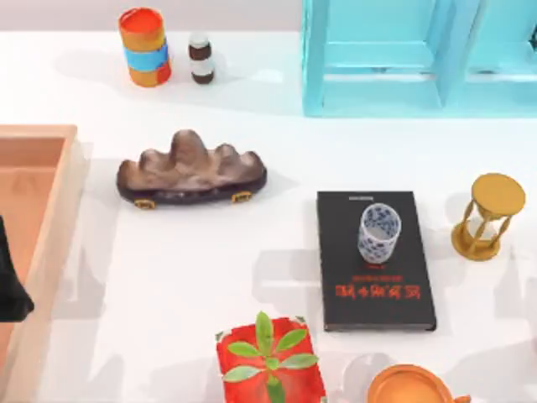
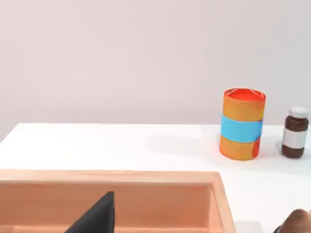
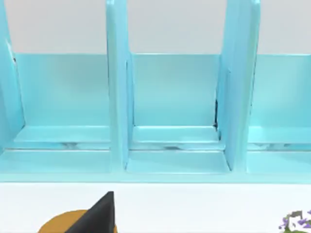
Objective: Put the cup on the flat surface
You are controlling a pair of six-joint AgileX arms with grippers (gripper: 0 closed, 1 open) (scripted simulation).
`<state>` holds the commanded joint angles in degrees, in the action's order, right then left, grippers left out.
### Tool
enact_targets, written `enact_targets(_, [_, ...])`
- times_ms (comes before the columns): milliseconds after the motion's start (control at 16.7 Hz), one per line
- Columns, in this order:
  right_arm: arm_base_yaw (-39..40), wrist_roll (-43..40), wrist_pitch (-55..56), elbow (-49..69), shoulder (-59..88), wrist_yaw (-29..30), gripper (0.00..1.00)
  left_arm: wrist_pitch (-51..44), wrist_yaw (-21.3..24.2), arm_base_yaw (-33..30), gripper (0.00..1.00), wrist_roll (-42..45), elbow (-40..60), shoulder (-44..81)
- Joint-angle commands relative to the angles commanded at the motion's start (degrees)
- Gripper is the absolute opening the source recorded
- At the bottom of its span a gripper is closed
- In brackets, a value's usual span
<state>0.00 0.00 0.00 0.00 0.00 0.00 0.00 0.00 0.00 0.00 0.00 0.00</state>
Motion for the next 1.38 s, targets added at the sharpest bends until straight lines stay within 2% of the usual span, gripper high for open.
enact_targets(300, [0.00,0.00,0.00,0.00,0.00,0.00,1.00,-1.65,-0.30,-1.40,1.00,-1.14,3.30,3.29])
enact_targets(540, [0.00,0.00,0.00,0.00,0.00,0.00,1.00,-8.02,-1.33,-6.67,1.00,-5.55,15.54,15.32])
enact_targets(840, [0.00,0.00,0.00,0.00,0.00,0.00,1.00,-21.55,-3.41,-17.07,1.00,-14.71,39.85,38.68])
enact_targets(1380, [0.00,0.00,0.00,0.00,0.00,0.00,1.00,-53.54,-8.72,-39.10,1.00,-35.37,94.11,90.16])
